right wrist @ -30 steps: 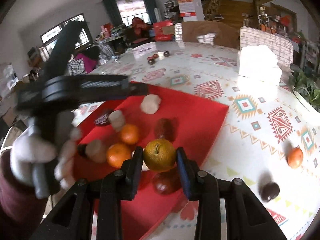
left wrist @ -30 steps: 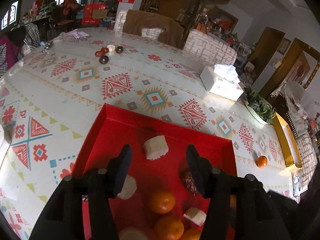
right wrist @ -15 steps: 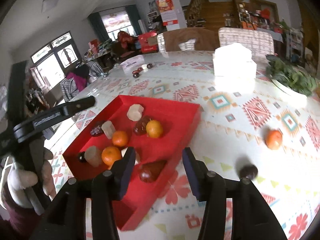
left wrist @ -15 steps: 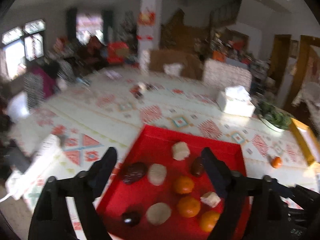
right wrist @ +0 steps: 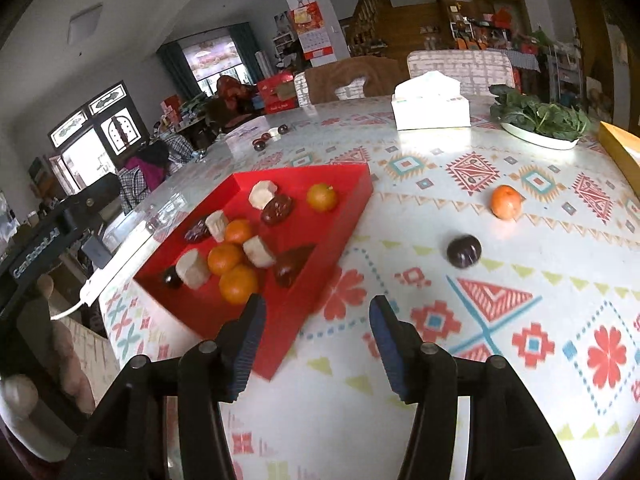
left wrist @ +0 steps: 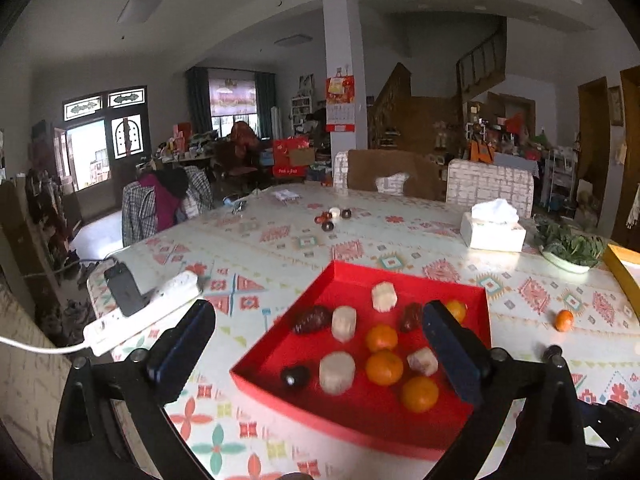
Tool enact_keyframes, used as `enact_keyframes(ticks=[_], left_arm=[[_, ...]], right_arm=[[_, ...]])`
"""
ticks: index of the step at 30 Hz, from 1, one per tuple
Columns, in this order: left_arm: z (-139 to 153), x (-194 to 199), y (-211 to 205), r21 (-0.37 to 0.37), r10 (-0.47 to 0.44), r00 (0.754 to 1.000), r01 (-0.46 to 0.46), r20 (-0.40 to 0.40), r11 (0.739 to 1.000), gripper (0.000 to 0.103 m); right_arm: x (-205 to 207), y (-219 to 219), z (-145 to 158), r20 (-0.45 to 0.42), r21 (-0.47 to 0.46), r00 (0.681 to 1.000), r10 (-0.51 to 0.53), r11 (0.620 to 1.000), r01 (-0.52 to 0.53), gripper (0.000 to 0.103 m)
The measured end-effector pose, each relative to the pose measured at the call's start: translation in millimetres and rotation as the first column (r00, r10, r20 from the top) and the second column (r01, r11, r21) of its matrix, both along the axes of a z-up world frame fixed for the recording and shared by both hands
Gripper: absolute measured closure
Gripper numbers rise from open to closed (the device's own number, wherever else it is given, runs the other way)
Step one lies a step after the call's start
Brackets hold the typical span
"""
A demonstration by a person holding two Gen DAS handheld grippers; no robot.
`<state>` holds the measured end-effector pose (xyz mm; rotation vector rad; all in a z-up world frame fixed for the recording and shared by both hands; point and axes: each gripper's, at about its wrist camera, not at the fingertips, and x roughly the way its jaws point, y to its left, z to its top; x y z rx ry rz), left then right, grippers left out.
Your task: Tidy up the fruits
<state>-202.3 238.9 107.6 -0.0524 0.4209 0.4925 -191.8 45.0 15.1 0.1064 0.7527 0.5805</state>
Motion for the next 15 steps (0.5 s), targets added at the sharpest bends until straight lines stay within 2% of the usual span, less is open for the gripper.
enact_keyframes(ticks=[4, 9, 15], left_arm=[[-5.8, -9.6, -11.7, 0.028, 0.031, 0.999, -0.03, -0.016, 0.999, 0.0], [-13.7, -17.1, -28.3, 0.06, 0.023, 0.999, -0.021, -0.031, 0.998, 0.0], [-19.2, -15.9, -38.8, 0.038, -0.023, 0.998, 0.026, -0.06, 0.999, 0.0]], right_arm=[[-16.8, -4.0, -3.7, 0.021, -0.014, 1.0, 0.008, 1.0, -0.008, 0.038], [-30.9, -10.4, -9.8, 0.047, -0.04, 0.999, 0.005, 0.999, -0.003, 0.037], [-34.9, -21.1, -16.4, 0.037, -0.027, 0.999, -0.008, 1.0, 0.009, 0.035]])
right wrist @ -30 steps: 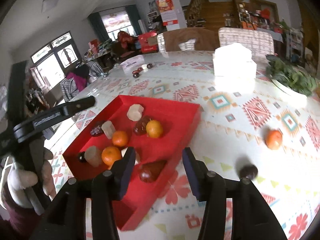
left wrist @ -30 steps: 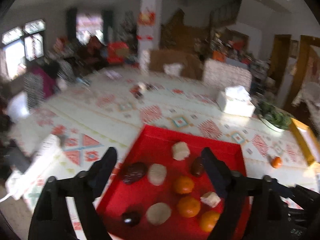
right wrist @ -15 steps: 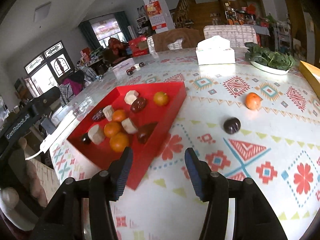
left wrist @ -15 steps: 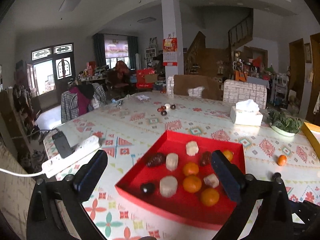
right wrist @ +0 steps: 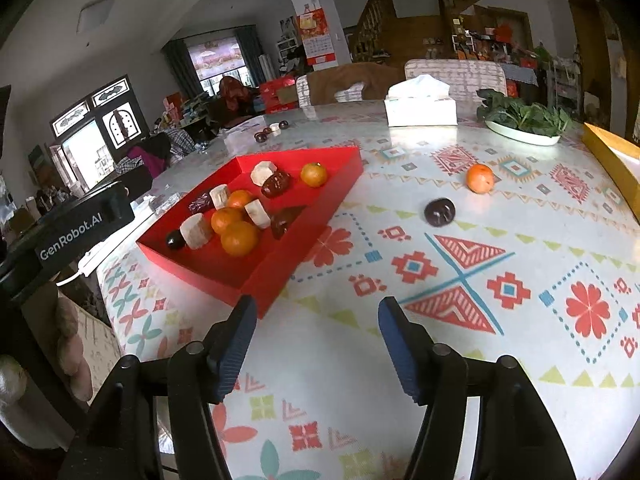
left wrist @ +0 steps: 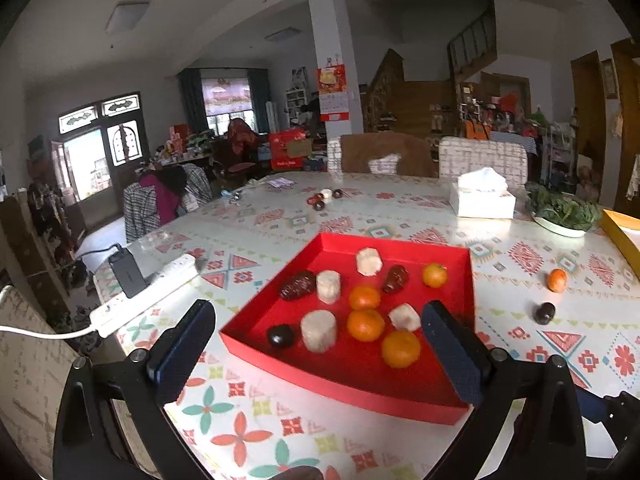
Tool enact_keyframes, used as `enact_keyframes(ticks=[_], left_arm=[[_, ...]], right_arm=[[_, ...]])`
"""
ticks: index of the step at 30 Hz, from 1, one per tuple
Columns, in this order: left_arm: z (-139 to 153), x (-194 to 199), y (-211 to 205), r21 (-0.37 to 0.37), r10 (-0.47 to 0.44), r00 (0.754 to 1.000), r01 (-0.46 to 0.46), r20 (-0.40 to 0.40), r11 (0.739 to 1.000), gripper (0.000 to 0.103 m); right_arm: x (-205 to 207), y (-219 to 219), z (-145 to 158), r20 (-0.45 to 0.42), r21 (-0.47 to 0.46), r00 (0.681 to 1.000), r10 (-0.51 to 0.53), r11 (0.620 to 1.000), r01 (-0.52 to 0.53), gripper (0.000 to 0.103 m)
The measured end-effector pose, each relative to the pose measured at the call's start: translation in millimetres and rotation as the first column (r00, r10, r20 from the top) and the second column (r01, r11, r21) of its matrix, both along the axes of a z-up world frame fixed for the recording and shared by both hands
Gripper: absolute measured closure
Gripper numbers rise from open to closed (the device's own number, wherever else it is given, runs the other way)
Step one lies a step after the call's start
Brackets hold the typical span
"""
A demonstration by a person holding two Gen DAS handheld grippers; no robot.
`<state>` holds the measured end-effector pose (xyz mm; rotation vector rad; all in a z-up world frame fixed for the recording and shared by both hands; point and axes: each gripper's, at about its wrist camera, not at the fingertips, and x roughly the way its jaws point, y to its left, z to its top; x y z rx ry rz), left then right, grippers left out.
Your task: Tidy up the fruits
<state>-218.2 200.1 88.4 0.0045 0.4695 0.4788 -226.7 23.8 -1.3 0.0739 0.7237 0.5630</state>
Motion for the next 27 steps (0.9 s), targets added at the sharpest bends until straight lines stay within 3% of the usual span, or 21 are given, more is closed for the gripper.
enact_keyframes(ticks=[14, 21, 27], left_arm=[[-19.9, 11.0, 2.0, -0.064, -0.041, 0.996, 0.036, -0.075, 0.997, 0.0], [-24.8, 13.7, 19.2, -0.183, -0.085, 0.995, 0.074, -0.054, 0.98, 0.0], [-18.7, 7.5, 28.2, -0.162, -0.031, 0.997, 0.021, -0.063, 0.987, 0.0]], right_arm=[[3.7, -3.2, -6.3, -0.032, 0.001, 0.999, -0.016, 1.0, 0.016, 0.03], [4.5, 4.8, -10.2, -0.043, -0.04, 0.999, -0.001, 0.999, 0.0, 0.03], [3.1, 6.9, -10.8, -0.032, -0.059, 0.999, -0.004, 0.998, 0.002, 0.03]])
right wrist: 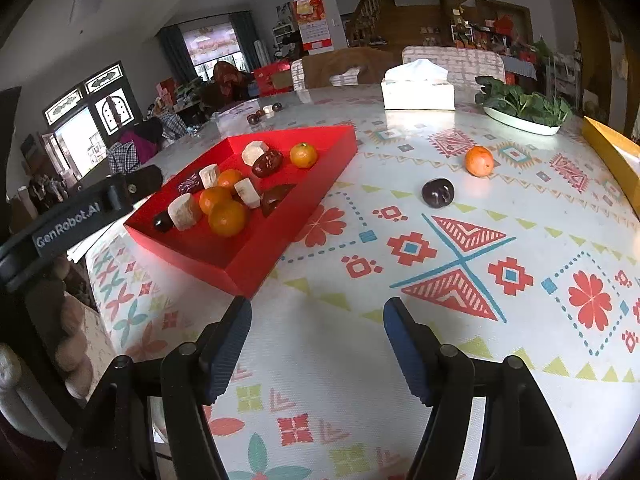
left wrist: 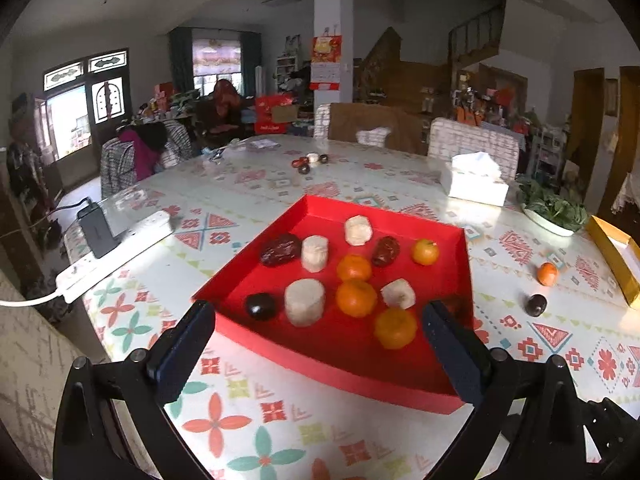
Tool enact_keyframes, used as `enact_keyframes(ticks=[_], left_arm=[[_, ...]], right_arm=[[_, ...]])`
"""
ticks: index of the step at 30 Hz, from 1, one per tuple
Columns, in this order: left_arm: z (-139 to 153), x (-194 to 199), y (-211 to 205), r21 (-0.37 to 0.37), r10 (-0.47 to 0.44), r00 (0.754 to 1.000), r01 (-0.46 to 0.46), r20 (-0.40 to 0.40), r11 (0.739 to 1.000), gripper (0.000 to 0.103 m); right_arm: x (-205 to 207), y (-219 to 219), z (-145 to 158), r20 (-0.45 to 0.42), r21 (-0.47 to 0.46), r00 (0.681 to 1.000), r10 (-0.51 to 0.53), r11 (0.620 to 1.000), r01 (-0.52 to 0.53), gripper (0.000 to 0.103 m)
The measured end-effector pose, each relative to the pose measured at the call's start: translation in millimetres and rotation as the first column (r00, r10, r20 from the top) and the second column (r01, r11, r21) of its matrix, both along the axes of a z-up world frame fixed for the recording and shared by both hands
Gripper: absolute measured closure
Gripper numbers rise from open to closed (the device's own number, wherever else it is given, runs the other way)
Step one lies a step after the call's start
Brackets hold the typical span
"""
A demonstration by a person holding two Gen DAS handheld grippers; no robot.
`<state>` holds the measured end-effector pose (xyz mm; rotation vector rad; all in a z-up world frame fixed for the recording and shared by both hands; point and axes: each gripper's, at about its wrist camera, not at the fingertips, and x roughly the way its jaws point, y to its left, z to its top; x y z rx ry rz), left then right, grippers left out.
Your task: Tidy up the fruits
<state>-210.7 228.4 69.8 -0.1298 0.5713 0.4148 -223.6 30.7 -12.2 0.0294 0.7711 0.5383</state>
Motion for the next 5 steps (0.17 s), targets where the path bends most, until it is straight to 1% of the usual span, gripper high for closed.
enact_keyframes(ticks=[3, 5], left_arm=[[4.7, -2.8, -1.5, -0.01, -0.009, 1.0, 0.009, -0.017, 1.0, 0.0], [11.5, -4.7, -7.3, -0.008, -0.033, 0.999, 0.033, -0.01, 0.999, 0.0]], right_arm=[[1.1, -2.9, 1.3, -0.001, 0.008, 1.0, -0.013, 1.0, 0.013, 0.03], [0.5, -10.2, 4.7, 0.006, 0.038, 1.0, -0.025, 0.999, 0.025, 0.03]])
